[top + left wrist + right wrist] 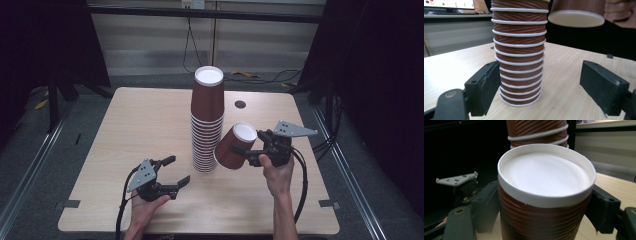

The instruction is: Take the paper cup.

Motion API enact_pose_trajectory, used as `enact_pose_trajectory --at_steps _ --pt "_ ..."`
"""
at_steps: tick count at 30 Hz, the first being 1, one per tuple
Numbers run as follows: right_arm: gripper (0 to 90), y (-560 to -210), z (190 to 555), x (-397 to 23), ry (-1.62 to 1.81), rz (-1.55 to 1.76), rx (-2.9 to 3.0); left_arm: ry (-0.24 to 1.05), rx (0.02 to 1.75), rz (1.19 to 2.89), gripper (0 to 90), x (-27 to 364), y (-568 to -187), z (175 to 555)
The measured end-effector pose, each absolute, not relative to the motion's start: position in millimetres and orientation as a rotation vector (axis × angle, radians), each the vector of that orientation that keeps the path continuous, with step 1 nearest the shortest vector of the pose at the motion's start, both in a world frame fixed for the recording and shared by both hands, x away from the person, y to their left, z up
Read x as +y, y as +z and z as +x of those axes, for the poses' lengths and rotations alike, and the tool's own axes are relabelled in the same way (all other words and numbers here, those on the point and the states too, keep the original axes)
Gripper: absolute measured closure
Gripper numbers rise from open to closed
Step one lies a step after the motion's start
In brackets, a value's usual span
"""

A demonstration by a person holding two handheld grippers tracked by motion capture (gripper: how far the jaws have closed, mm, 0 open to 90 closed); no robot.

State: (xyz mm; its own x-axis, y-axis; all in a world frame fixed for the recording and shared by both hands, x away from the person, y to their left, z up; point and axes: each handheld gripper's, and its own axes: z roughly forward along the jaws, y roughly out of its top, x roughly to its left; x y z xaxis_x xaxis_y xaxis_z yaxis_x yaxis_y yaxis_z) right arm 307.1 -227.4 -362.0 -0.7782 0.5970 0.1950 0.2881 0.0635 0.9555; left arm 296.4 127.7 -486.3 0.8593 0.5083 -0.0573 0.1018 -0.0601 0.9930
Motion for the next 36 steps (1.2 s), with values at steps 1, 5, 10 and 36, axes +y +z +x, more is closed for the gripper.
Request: enact_pose_trajectory --at_steps 1,5,10,36 --pt "22.2 -364.3 305.9 -226.6 1.783 0.899 2.095 0.355 0.472 1.618 16.5 127.3 -485.0 296.9" --pt "22.2 -372.9 303.5 -222.0 1.798 0.890 2.118 0.329 0.444 1.624 16.1 123.4 -480.4 296.3" --pt "22.3 -382.8 300.9 -212.0 1.826 0.877 2.157 0.304 0.411 1.627 15.7 118.8 -476.1 294.0" --pt "23.0 -409.5 298.8 -181.1 1.899 0.800 2.229 0.173 0.307 1.632 14.7 89.1 -475.2 293.2"
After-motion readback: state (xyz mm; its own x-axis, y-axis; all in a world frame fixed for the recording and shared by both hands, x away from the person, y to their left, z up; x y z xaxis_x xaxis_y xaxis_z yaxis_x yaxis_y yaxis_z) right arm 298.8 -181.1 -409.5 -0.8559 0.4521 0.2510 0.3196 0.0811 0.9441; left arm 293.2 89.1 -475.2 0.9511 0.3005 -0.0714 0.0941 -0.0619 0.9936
